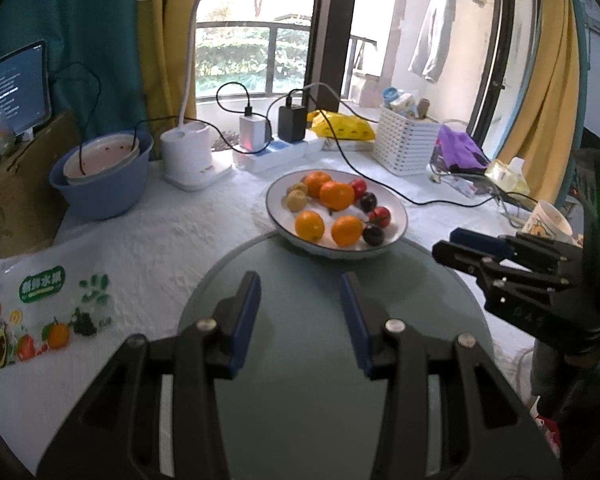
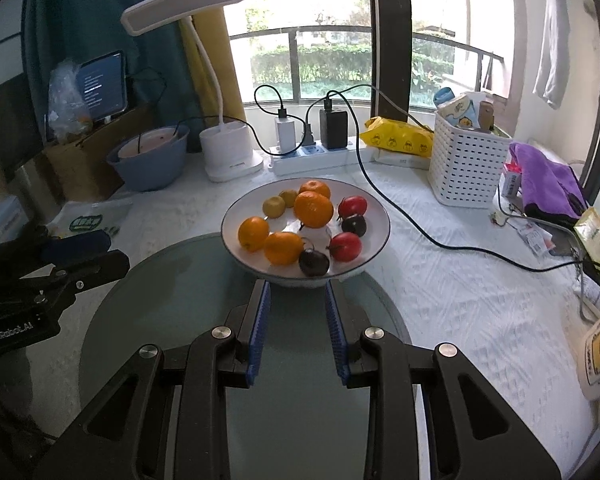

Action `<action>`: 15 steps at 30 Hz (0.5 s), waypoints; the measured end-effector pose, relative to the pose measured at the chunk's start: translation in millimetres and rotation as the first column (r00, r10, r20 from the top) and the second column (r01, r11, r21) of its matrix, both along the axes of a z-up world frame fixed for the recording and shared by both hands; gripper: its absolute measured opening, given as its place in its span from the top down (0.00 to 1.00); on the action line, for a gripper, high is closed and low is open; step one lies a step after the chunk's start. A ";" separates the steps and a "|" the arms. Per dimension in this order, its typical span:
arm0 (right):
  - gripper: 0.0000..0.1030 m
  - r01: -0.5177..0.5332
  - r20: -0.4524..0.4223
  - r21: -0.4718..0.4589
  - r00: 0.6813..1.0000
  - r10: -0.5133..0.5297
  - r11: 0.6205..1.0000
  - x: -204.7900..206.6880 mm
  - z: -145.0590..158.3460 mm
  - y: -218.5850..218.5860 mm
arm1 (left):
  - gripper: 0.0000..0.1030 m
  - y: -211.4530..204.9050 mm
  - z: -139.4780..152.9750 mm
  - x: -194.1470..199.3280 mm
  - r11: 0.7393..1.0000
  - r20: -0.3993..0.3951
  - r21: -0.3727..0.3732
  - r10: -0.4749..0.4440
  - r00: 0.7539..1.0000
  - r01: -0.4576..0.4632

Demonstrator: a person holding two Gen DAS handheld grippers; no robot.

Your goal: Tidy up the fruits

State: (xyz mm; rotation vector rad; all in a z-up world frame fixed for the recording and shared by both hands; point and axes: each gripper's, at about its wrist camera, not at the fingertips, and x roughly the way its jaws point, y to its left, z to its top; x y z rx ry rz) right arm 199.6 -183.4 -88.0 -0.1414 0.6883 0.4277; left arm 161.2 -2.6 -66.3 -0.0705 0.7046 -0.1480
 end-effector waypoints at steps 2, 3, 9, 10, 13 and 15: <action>0.71 0.000 0.006 0.000 1.000 0.000 1.000 -8.1 1.0 -1.0 | 0.58 -2.1 1.0 -6.7 1.000 0.004 -0.001 -0.003 1.000 0.003; 0.71 0.000 0.008 0.000 1.000 0.000 1.000 -11.4 1.5 -1.5 | 0.58 -3.0 1.4 -9.8 1.000 0.006 -0.001 -0.005 1.000 0.005; 0.71 0.000 0.033 0.001 0.999 0.000 1.000 -35.4 6.7 -5.3 | 0.58 -10.8 6.3 -30.2 1.000 0.026 -0.001 -0.021 0.999 0.021; 0.71 0.000 0.038 0.002 0.999 -0.001 1.000 -38.7 7.9 -6.1 | 0.58 -12.1 8.0 -33.5 1.000 0.032 -0.004 -0.022 0.999 0.022; 0.71 0.003 0.053 0.004 0.999 -0.003 1.000 -48.0 12.0 -8.5 | 0.58 -17.4 13.8 -41.5 0.999 0.050 -0.007 -0.031 0.998 0.032; 0.71 0.005 0.065 0.005 0.998 -0.005 1.000 -54.1 15.2 -9.9 | 0.58 -20.9 18.6 -46.9 0.999 0.064 -0.005 -0.038 0.997 0.038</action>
